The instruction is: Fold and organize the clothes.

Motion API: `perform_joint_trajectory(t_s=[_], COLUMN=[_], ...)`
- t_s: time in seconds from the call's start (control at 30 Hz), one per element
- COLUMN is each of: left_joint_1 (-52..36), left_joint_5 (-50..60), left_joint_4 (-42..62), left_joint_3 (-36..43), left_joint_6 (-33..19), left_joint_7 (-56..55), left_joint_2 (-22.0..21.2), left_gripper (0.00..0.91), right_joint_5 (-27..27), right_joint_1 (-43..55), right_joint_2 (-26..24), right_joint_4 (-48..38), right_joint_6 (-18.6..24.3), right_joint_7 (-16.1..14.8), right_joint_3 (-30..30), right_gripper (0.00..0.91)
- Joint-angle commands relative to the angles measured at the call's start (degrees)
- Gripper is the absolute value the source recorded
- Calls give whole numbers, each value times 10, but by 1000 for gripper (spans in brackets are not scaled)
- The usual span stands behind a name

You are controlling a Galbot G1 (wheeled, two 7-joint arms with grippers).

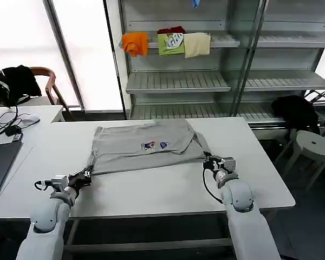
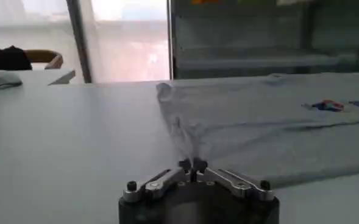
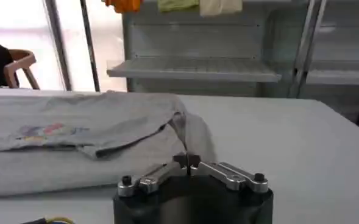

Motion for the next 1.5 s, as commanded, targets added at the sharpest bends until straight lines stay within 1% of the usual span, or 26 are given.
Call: perform_joint_trajectory(t_s=[0.03,0.17,0.33,0.5,0.67,0.8,0.93,1.13,1.17,1.2,1.23,1.27,1.3,1.43,1.5], left_joint_1=[36,66,112,193,242,265,287,302,305,307,308,311,312,314,310], left_joint_5=[-13,-22,-25,-40,-53,-61,-61,-63,-62,-62,-61,-60,-59,-50,-32], left_joint_4=[-85,-119,-150,-182,-183,-187,-193,-202,-204,-206,-207,-209,-212,-222,-226], left_joint_3=[-9,-19,-33,-60,-78,-93,-103,-110,-110,-110,-110,-109,-106,-99,-100], left_joint_6=[9,11,10,-4,-18,-22,-29,-31,-33,-34,-36,-38,-40,-46,-49], left_joint_7=[2,2,7,16,19,18,15,5,2,0,0,0,-3,-19,-28], left_joint_2=[7,9,14,20,33,36,37,30,29,27,25,23,22,11,5], left_gripper=[0,0,0,0,0,0,0,0,0,10,131,544,907,907,907], right_joint_5=[13,12,9,-5,-25,-43,-53,-75,-78,-84,-89,-96,-98,-111,-114], right_joint_1=[-45,-102,-159,-227,-295,-323,-348,-379,-382,-385,-386,-385,-384,-380,-376], right_joint_2=[-11,-21,-21,-13,-8,-3,-7,-10,-9,-9,-9,-10,-10,-6,-2], right_joint_4=[72,126,176,221,260,283,309,326,326,326,324,319,313,297,295], right_joint_6=[-5,-5,-5,-4,-4,-4,-4,-4,-4,-4,-3,-3,-3,-3,-2], right_joint_7=[10,12,12,12,11,16,15,14,14,13,13,12,12,18,32], right_joint_3=[-1,5,14,15,10,8,11,8,8,8,9,10,11,12,14], right_gripper=[0,0,0,0,0,0,0,0,20,907,907,907,907,907,907])
